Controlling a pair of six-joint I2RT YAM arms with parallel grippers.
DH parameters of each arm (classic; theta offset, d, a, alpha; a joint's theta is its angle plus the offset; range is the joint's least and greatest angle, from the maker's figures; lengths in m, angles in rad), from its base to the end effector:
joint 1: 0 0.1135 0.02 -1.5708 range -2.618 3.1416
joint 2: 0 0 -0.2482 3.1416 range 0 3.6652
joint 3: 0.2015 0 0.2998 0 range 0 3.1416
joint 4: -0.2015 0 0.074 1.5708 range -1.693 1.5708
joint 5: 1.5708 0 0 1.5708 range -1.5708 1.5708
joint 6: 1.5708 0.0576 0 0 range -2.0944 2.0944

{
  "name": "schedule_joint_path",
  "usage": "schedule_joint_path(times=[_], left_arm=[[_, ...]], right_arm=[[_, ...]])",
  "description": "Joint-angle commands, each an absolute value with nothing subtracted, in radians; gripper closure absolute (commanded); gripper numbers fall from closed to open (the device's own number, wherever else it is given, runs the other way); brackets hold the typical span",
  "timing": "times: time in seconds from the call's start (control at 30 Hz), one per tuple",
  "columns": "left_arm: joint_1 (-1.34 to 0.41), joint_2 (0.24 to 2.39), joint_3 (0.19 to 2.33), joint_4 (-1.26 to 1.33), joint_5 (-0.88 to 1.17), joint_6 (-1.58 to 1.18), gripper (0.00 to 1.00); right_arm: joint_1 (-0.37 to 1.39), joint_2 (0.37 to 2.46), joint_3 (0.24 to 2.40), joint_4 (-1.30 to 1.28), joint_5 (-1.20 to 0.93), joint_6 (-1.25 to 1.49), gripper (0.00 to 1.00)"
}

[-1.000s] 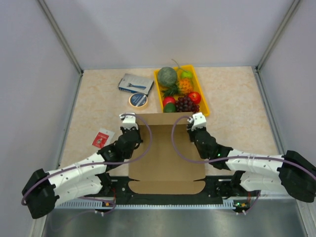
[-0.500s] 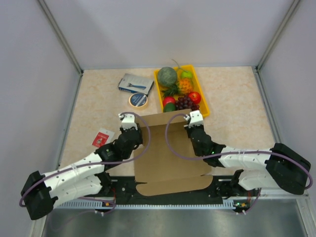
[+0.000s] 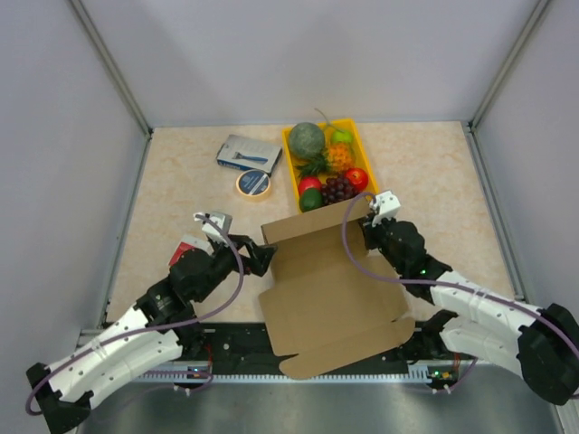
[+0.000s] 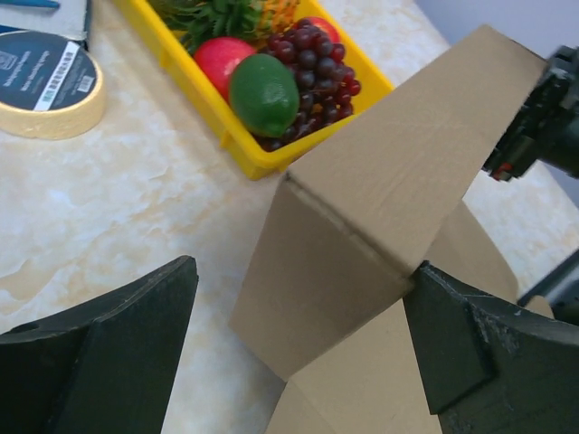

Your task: Fold the paper box

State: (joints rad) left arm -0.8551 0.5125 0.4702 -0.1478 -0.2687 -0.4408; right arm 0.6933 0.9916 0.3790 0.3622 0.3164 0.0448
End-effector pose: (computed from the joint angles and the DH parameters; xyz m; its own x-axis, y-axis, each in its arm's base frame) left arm 0.1604 -0.1612 0.2583 -0.3496 -0.2249 -0.9095 0.4504 0.8109 -0.3736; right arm 0.2297 0.1675 0.1695 -0.2072 -0.1168 -0.9713 -0.3666 0.9298 -0.0336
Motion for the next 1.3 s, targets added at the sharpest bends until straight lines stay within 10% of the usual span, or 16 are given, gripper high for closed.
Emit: schedule_joint_path(times=[0.0,0.33,0.7,0.93,1.1,1.27], left_arm=[[-0.831,0.469,0.448,-0.122,-0.095,-0.404,0.03],[-0.825,0.641,0.494,-0.026,0.063,-0.291,0.02],[-0.827,0.768,0.482,0.201,0.282,-0.320,0.54],[-0.828,0.776,0.497,0.221,0.301,-0.347,0.61],[-0.828,0.775,0.505,0.144,0.204,-0.319,0.65],[-0.828,0.805,0.515,0.081,0.137,-0.325,0.68]], right_arm=[[0.551,0.936,0.374,0.334,-0.053,0.143,1.00],[0.509,0.943,0.431,0.271,-0.299,0.166,1.00],[0.713,0.969,0.469,0.239,0.241,0.301,1.00],[0.715,0.959,0.480,0.223,0.218,0.331,1.00],[0.706,0.928,0.476,0.216,0.224,0.367,0.67],[0.693,0.876,0.445,0.232,0.259,0.361,0.66]])
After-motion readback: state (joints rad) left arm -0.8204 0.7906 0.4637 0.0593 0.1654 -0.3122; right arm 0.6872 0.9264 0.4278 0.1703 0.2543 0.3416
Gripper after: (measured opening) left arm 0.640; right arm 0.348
